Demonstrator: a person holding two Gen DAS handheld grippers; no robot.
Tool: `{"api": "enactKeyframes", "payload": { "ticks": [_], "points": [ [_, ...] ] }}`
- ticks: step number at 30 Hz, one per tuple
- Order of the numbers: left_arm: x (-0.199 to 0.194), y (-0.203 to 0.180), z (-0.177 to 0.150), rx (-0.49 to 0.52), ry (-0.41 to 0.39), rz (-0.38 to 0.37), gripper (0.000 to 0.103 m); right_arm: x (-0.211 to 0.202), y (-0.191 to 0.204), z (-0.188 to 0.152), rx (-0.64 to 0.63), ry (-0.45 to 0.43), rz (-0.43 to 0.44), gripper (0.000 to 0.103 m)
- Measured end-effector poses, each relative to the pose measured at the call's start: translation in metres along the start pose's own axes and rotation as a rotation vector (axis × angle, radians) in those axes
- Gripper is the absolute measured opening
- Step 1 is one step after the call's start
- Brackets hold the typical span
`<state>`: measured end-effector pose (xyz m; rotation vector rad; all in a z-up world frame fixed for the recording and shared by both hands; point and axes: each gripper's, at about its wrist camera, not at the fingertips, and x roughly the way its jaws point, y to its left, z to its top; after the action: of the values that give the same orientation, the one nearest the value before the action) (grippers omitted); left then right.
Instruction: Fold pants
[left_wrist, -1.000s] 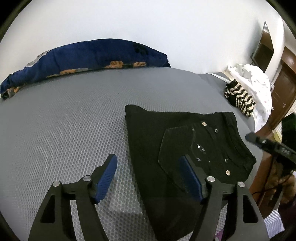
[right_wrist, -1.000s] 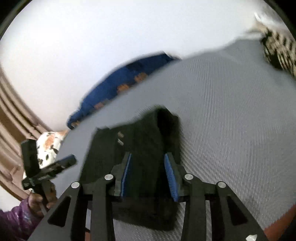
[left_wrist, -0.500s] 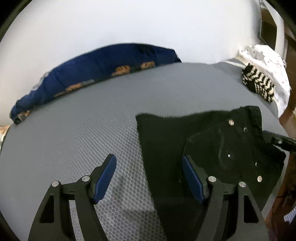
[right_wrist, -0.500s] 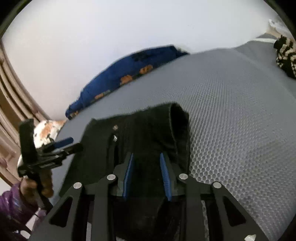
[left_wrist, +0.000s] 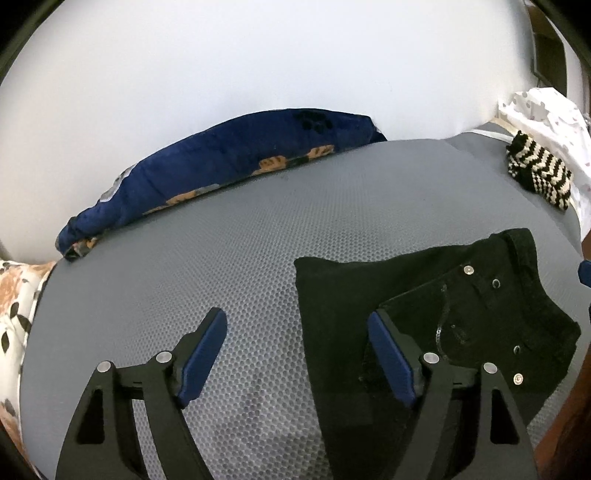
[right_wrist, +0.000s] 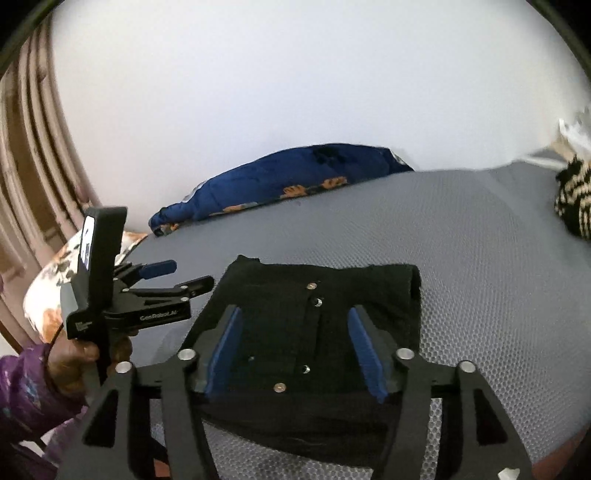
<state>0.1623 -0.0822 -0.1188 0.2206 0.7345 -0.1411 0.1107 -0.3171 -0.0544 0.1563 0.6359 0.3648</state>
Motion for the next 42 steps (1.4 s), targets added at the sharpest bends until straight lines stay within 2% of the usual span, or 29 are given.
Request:
{"api": "enactKeyframes", "payload": {
  "ticks": [5,8,12,18,23,33,37,42],
  "points": [
    [0.004,-0.005,0.001,0.01,0.017,0.001,0.082,0.004,-0.005,-0.002,0.009,0.011,-0.035,0.071],
    [0.007,-0.003,-0.001,0.005,0.027,0.005,0.082,0.006,-0.022,-0.002,0.059,0.028,-0.062,0.072],
    [0.018,0.003,-0.002,-0.02,0.058,0.008,0.083,0.009,-0.05,-0.006,0.118,0.063,-0.086,0.081],
    [0.035,0.012,-0.009,-0.051,0.106,0.001,0.087,0.024,-0.08,-0.015,0.177,0.13,-0.097,0.081],
    [0.044,0.021,-0.014,-0.092,0.121,-0.04,0.092,0.037,-0.098,-0.023,0.236,0.193,-0.052,0.081],
    [0.049,0.021,-0.02,-0.096,0.113,-0.041,0.093,0.046,-0.099,-0.023,0.238,0.212,-0.03,0.081],
    [0.049,0.027,-0.024,-0.122,0.122,-0.091,0.093,0.047,-0.1,-0.024,0.252,0.217,-0.023,0.082],
    [0.049,0.049,-0.033,-0.2,0.156,-0.266,0.093,0.048,-0.102,-0.022,0.261,0.223,-0.009,0.085]
  ]
}}
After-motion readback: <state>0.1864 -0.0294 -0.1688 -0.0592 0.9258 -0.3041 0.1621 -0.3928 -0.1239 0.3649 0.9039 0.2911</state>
